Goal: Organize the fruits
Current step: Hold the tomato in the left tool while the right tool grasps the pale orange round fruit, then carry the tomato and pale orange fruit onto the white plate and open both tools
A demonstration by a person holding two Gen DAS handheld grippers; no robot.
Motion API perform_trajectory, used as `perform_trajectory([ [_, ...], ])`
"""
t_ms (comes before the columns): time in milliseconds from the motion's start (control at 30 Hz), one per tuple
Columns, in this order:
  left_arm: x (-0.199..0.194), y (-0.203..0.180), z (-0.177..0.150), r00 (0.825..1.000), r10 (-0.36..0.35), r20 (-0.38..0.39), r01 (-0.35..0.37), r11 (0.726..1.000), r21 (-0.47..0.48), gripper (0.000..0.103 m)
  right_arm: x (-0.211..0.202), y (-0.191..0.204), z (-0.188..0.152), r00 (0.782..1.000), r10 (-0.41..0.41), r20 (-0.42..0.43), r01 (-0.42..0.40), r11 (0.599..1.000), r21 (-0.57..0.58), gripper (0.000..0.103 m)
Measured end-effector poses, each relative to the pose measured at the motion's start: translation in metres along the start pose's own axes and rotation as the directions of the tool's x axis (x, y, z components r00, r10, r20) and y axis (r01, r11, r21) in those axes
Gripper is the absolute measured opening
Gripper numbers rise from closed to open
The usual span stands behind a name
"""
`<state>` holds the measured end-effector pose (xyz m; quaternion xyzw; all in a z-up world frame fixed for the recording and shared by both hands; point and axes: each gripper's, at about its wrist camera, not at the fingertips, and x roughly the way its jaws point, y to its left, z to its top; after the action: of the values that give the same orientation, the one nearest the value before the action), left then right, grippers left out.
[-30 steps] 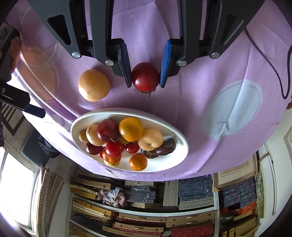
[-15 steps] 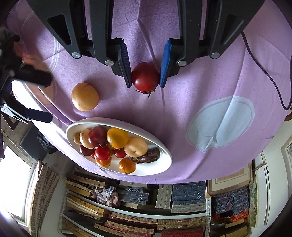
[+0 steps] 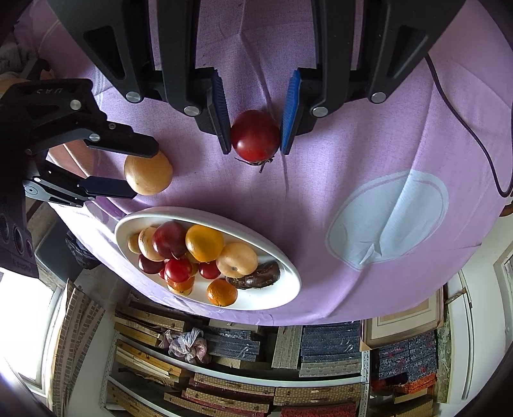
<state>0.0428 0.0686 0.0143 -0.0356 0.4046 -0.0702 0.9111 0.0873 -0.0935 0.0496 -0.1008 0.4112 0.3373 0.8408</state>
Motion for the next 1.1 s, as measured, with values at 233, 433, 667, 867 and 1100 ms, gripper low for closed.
perform_trajectory([
  [233,0.001,0.000,0.000,1.000,-0.004,-0.004,0.004,1.000,-0.001,0.031,0.011,0.001,0.001,1.000,-0.019,-0.021,0.019,1.000,-0.003,0.044],
  [433,0.001,0.000,0.000,1.000,-0.004,-0.004,0.004,1.000,-0.001,0.031,0.004,0.001,-0.004,1.000,-0.012,0.000,0.012,1.000,-0.009,0.044],
  [667,0.000,-0.003,-0.002,1.000,-0.012,0.009,0.012,1.000,0.008,0.031,-0.027,0.000,-0.036,1.000,0.006,0.019,-0.006,1.000,0.006,0.044],
  [867,-0.016,-0.025,-0.006,0.998,-0.016,0.058,0.013,0.999,0.050,0.031,-0.075,-0.015,-0.074,0.997,0.003,0.072,-0.008,0.998,0.068,0.044],
  [1100,-0.072,-0.043,0.035,0.988,-0.002,0.157,-0.007,0.998,0.058,0.031,-0.160,-0.036,-0.041,0.969,-0.085,0.233,0.072,0.995,0.064,0.043],
])
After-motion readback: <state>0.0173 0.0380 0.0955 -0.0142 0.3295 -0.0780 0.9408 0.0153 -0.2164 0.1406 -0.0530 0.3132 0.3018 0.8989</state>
